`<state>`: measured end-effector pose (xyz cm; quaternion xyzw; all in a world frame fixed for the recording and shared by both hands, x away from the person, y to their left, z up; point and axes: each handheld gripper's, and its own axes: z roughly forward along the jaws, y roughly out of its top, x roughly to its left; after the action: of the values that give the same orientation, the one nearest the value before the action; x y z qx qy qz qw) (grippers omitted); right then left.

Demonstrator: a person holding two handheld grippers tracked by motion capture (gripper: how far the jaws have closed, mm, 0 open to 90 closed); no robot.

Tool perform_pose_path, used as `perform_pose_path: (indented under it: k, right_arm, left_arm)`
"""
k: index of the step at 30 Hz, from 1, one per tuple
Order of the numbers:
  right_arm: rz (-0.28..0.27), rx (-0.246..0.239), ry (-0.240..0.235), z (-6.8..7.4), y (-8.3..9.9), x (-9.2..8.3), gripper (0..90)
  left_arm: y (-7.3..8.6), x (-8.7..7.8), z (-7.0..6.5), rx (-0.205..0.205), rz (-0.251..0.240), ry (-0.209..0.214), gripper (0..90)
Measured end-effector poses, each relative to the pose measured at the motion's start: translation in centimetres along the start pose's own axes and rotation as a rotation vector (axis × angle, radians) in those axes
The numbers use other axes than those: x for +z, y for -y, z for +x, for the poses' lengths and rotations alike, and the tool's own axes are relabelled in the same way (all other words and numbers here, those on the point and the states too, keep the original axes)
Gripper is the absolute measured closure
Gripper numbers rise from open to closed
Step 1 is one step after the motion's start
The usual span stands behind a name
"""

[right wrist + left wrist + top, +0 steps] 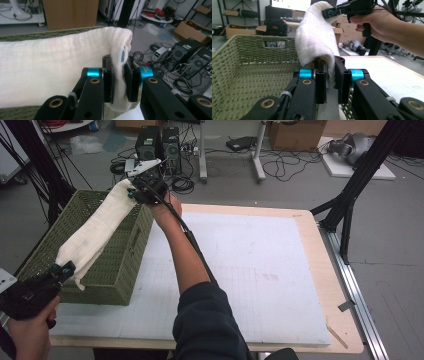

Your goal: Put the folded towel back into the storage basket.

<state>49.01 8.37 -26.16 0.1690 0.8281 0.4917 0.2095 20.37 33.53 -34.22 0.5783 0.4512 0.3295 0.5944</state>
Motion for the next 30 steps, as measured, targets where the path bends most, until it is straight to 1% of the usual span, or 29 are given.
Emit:
perform_pose_path:
  k: [1, 6, 10, 11, 12, 13, 16, 20, 21, 22, 23, 24, 25, 26, 27, 28, 30]
  right_arm:
    - [0.004, -0.007, -0.002, 0.4, -0.5, 0.9, 80.2]
    - [0.009, -0.014, 0.003, 0.8, -1.4, 2.2, 80.2]
    - [0.012, -0.009, 0.006, 1.1, -1.9, 3.2, 80.2]
    - [0.012, -0.009, 0.006, 1.1, -1.9, 3.2, 80.2]
    - [0.021, -0.007, 0.007, 1.3, -2.1, 3.9, 80.2]
    - [0.021, -0.007, 0.007, 1.3, -2.1, 3.9, 80.2]
    - [0.034, -0.008, 0.002, 1.7, -2.5, 5.2, 80.2]
    - [0.052, -0.019, -0.005, 2.3, -2.8, 7.0, 80.2]
    - [0.055, -0.028, -0.005, 2.5, -2.8, 7.5, 80.1]
    - [0.063, -0.034, 0.001, 2.6, -2.7, 7.9, 77.8]
    - [0.065, -0.037, 0.007, 2.8, -2.5, 8.4, 68.2]
    - [0.069, -0.024, 0.028, 3.0, -2.2, 8.9, 49.8]
    - [0.075, -0.004, 0.036, 3.1, -2.0, 9.1, 41.7]
    - [0.076, 0.021, 0.043, 3.1, -1.7, 9.3, 40.7]
    - [0.078, 0.031, 0.039, 3.2, -1.5, 9.3, 40.7]
    - [0.075, 0.027, 0.036, 3.2, -1.3, 9.1, 40.7]
    - [0.070, 0.014, 0.030, 3.4, -1.1, 8.6, 40.0]
  left_arm:
    - [0.0, 0.0, 0.0, -0.004, 0.000, -0.004, 80.9]
    - [-0.1, -0.1, 0.1, -0.015, -0.002, -0.021, 80.8]
    - [-0.2, -0.1, 0.0, -0.004, 0.000, -0.031, 80.7]
    - [-0.2, -0.1, 0.0, -0.004, 0.000, -0.031, 80.7]
    - [-0.2, -0.2, 0.0, -0.005, -0.002, -0.033, 80.7]
    - [-0.2, -0.2, 0.0, -0.005, -0.002, -0.033, 80.7]
    - [-0.3, -0.2, 0.3, -0.009, -0.006, -0.039, 80.6]
    - [-0.2, -0.2, 1.0, -0.047, -0.002, -0.057, 79.0]
    - [-0.2, -0.2, 1.2, -0.060, 0.002, -0.061, 75.7]
    - [-0.3, -0.2, 1.3, -0.089, -0.003, -0.068, 66.9]
    - [-0.5, -0.3, 1.4, -0.119, -0.008, -0.075, 58.1]
    - [-0.5, -0.3, 1.5, -0.132, -0.016, -0.079, 49.0]
    - [-0.6, -0.4, 1.5, -0.126, -0.018, -0.082, 45.9]
    - [-0.7, -0.5, 1.4, -0.110, -0.019, -0.097, 44.7]
    - [-0.7, -0.6, 1.4, -0.098, -0.020, -0.119, 39.8]
    - [-0.8, -0.6, 1.4, -0.100, -0.025, -0.135, 34.1]
    - [-0.8, -0.7, 1.4, -0.106, -0.033, -0.135, 29.4]
